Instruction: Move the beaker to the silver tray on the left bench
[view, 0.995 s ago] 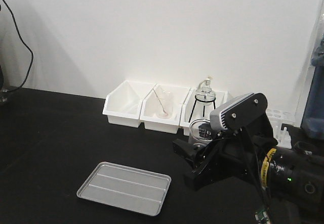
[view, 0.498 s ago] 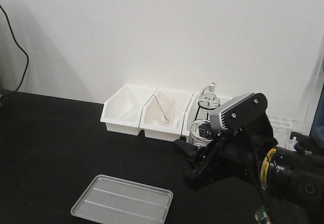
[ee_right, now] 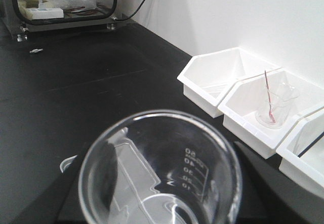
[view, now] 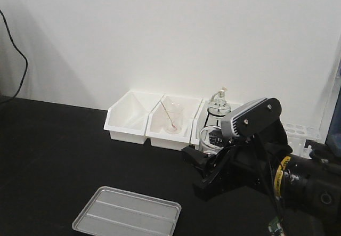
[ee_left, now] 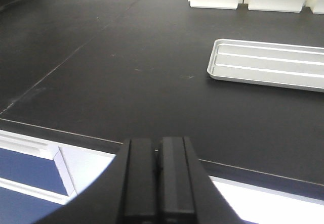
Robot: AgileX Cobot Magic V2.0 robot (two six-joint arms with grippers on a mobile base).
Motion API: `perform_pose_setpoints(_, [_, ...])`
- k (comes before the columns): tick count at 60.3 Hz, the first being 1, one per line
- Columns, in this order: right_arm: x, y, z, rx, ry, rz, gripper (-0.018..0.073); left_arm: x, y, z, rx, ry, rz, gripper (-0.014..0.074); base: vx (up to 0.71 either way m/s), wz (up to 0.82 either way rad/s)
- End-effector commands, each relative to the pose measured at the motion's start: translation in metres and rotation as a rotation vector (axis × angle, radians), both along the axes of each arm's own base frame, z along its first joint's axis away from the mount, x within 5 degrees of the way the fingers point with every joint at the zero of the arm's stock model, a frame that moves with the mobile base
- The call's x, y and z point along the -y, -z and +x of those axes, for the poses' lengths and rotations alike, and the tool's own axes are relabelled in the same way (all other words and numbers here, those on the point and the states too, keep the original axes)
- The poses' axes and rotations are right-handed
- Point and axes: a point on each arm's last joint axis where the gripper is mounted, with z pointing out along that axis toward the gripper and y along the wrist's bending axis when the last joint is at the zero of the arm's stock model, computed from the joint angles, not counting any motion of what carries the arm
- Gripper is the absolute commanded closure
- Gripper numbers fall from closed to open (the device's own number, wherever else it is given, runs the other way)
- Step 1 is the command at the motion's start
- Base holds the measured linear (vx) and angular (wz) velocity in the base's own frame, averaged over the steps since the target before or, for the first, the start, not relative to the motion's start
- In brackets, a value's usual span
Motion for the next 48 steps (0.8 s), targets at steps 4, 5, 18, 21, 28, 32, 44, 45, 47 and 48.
perform_pose_setpoints(4, [0.0003,-0.0238,-0.0053,0.064,-0.019,0.054,0.0570,-0.0001,-0.0008,0.0017,0.068,-0.003,-0.008,0.0595,0.00,0.00])
perform_pose_setpoints(5, [0.0003,-0.0238,-0.0053,0.064,-0.019,0.054,0.0570,-0.0001,-0.0008,0.0017,0.068,-0.003,-0.008,0.0595,0.00,0.00])
perform_pose_setpoints(18, [-0.0001,-0.0240,-0.0056,0.065,-0.025,0.057,0.0570,-0.0001,-0.0008,0.0017,0.068,-0.003,-0.008,0.0595,0.00,0.00])
perform_pose_setpoints(21, [-0.0003,-0.0241,-0.0057,0.065,-0.027,0.058,0.0570,-0.0001,-0.0008,0.0017,0.068,-0.003,-0.008,0.0595,0.00,0.00])
perform_pose_setpoints(28, [-0.0003,-0.0241,-0.0057,0.065,-0.027,0.058,0.0570,-0.0001,-0.0008,0.0017,0.068,-0.003,-0.008,0.0595,0.00,0.00])
perform_pose_setpoints(32, [-0.0004,-0.0242,-0.0057,0.066,-0.028,0.058,0.0570,-0.0001,-0.0008,0.0017,0.068,-0.003,-0.008,0.0595,0.00,0.00])
perform_pose_setpoints(44, [-0.0013,-0.0247,-0.0064,0.069,-0.041,0.064,0.0570,-0.0001,-0.0008,0.0017,0.068,-0.003,-0.008,0.0595,0.00,0.00])
perform_pose_setpoints(45, [-0.0014,-0.0248,-0.0065,0.069,-0.042,0.064,0.0570,-0.0001,-0.0008,0.0017,0.068,-0.003,-0.008,0.0595,0.00,0.00])
perform_pose_setpoints(47, [-0.0015,-0.0244,-0.0062,0.068,-0.042,0.064,0.0570,-0.0001,-0.0008,0.0017,0.068,-0.003,-0.008,0.0595,0.00,0.00])
perform_pose_setpoints(48, [-0.0018,-0.0239,-0.0059,0.067,-0.044,0.064,0.0570,-0.0001,-0.0008,0.0017,0.068,-0.003,-0.008,0.0595,0.00,0.00])
